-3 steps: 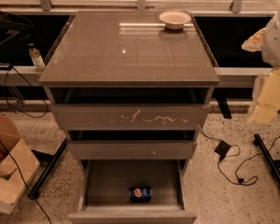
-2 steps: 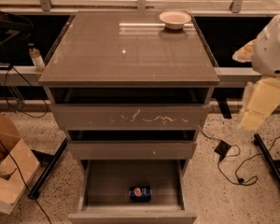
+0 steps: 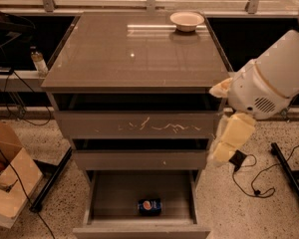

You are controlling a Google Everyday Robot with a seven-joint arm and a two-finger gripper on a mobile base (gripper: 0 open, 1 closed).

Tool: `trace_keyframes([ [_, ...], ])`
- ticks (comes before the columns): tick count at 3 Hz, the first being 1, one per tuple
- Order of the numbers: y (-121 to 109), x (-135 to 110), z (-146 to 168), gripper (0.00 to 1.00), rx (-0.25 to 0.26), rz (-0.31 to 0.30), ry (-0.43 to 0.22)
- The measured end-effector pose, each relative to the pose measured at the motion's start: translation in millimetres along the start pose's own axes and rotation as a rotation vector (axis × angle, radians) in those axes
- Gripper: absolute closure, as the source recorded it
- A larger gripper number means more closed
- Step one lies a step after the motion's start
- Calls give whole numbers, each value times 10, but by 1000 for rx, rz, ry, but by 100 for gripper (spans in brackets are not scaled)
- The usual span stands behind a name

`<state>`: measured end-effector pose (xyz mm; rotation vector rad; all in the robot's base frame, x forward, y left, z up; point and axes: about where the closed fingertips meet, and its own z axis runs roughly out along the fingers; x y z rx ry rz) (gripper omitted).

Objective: Pick pepsi can from bottom drawer and place on counter

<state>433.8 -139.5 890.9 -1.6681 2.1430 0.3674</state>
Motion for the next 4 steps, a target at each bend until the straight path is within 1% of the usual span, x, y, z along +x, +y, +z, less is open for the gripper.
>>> trace_keyframes([
  [1, 101, -147, 474, 0, -40, -1, -113],
  [2, 104, -139, 504, 0, -42, 8, -119],
  [3, 105, -48, 870, 0, -54, 121, -194],
  [4, 98, -35, 1426, 0, -75, 213, -303],
])
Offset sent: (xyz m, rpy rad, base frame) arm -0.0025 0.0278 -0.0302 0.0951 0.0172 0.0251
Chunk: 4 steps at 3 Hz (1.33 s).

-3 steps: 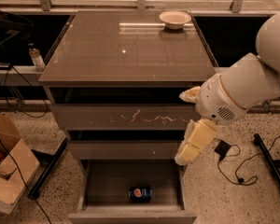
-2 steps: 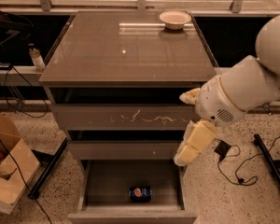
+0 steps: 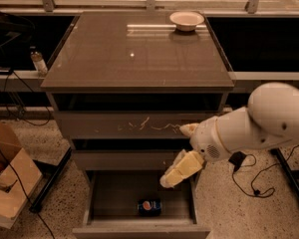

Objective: Pick pepsi can from bottom drawer and place on counter

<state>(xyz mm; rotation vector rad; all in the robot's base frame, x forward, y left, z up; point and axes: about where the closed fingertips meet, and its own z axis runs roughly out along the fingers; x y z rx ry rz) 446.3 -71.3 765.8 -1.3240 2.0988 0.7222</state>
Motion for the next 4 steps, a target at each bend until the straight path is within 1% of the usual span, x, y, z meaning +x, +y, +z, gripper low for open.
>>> trace_keyframes([
  [1, -125, 108, 491, 0, -11, 56, -109],
  [2, -271, 220, 924, 0, -34, 109, -194],
  [3, -435, 357, 1360, 0, -74, 154, -260],
  [4, -438, 438, 1471, 0, -94, 174, -266],
])
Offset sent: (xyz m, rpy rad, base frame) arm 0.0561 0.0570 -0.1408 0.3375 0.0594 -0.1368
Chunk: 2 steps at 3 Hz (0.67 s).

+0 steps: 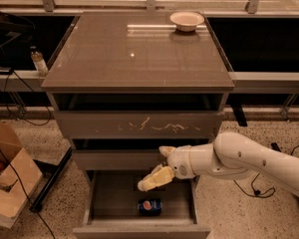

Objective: Pick pepsi can from bottom drawer and place on counter

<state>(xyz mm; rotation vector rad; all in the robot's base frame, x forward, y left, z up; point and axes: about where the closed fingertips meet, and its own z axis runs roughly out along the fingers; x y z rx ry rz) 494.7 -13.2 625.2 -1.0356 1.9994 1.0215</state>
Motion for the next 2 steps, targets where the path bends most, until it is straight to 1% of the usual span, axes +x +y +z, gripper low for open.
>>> trace_keyframes([
  [1, -58, 128, 147, 0, 19, 15, 19],
  [2, -206, 328, 470, 0, 13, 31, 40],
])
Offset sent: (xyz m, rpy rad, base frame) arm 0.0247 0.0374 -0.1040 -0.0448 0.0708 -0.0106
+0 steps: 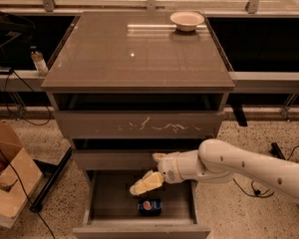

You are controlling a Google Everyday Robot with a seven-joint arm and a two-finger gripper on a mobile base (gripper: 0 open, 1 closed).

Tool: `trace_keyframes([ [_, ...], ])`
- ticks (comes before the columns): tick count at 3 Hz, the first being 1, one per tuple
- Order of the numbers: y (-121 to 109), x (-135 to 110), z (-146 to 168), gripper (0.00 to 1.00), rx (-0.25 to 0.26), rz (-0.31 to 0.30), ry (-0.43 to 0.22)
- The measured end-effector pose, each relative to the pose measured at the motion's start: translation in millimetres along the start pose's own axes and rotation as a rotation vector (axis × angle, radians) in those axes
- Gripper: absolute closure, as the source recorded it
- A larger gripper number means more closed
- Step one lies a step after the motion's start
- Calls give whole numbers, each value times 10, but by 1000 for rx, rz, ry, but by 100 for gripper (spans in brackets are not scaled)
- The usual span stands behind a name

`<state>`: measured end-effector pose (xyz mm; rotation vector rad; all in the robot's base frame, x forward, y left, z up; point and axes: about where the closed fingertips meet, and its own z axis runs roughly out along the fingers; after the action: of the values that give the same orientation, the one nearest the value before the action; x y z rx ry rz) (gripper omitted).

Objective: Pick pepsi can from bottom drawer and place on counter

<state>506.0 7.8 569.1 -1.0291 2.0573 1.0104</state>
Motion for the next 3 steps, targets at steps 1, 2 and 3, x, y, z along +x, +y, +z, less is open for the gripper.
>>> trace_keyframes([
  [1, -274, 267, 336, 0, -11, 14, -16],
  [2, -483, 539, 544, 0, -20, 35, -57],
  [3, -725, 887, 738, 0, -37, 64, -66],
])
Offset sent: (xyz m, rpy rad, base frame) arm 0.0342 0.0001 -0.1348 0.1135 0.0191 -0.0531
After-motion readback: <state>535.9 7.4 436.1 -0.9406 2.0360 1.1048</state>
